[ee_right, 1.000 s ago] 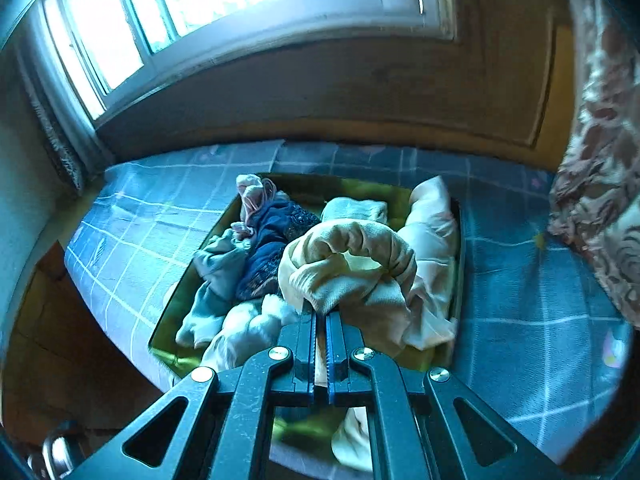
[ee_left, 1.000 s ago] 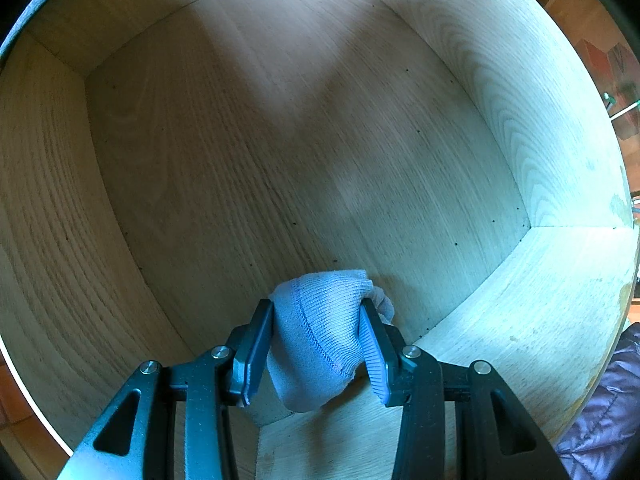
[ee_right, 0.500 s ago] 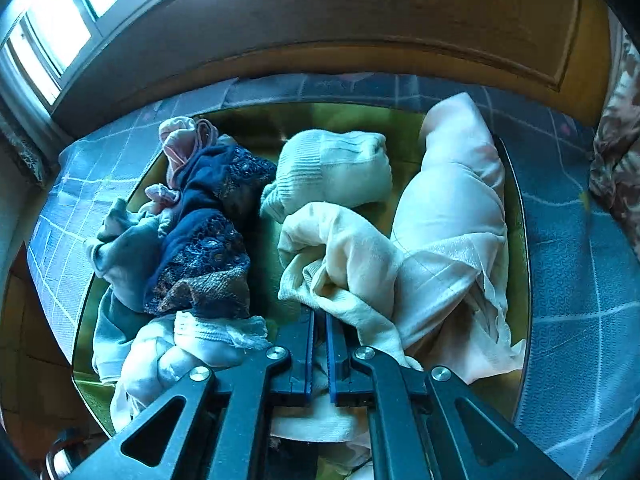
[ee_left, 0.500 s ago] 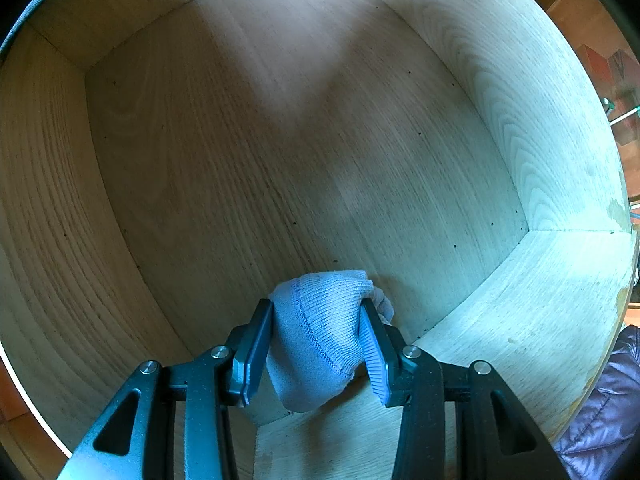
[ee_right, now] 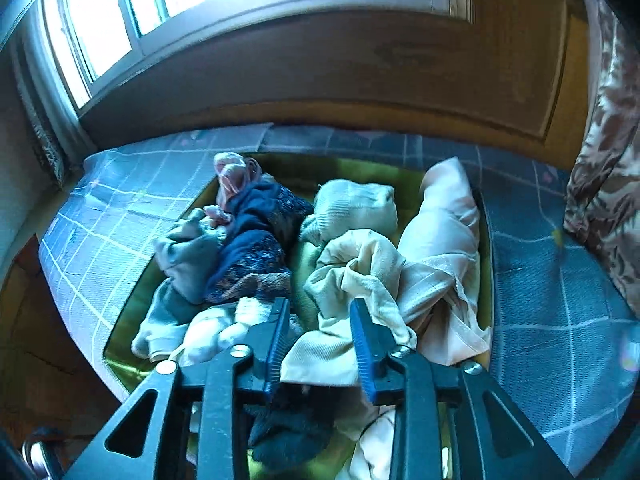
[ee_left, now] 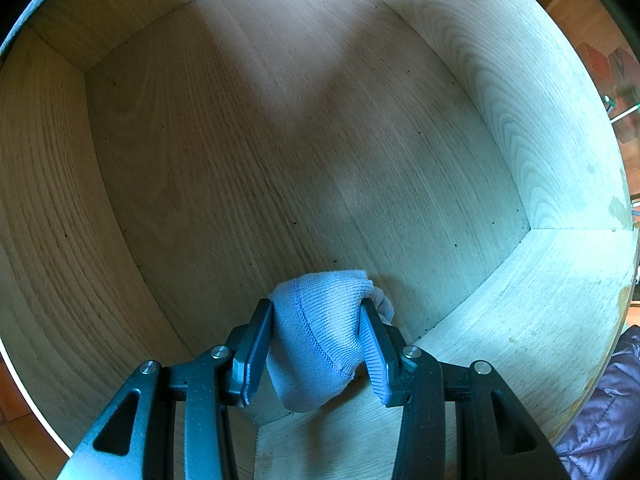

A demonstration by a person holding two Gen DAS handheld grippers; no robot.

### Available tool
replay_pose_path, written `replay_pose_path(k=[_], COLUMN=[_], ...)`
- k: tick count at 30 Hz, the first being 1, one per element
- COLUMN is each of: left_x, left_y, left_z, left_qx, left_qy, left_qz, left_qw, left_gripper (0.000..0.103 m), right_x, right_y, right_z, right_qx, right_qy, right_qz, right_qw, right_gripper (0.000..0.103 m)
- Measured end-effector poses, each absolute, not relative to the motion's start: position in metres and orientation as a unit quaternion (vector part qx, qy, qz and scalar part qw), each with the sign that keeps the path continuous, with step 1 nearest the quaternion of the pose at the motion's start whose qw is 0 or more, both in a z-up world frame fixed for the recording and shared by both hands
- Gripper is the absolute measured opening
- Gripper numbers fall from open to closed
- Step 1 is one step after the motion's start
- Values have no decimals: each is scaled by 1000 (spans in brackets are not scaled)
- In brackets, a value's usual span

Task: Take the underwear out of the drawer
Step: 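Open the right gripper to release the cream sock in the tin box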

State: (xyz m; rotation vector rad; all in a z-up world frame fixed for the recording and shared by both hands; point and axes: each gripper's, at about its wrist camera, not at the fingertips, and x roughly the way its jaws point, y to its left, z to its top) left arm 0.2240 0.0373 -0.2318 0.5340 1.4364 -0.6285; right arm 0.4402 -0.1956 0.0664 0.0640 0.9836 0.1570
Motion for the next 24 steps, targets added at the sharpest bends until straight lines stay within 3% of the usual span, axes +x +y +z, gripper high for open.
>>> replay_pose_path(k=[24], left_x=[222], left_y=[34], left_z=[-232], left_qx=[243], left_qy=[636], left_qz=[-278], left_qw=[678], left_gripper=[43], right_x=[317], right_y=[-206], right_z=[94], right_qx=[12], right_qy=[409], right_qz=[109], right_qw=[906], right_gripper=[57])
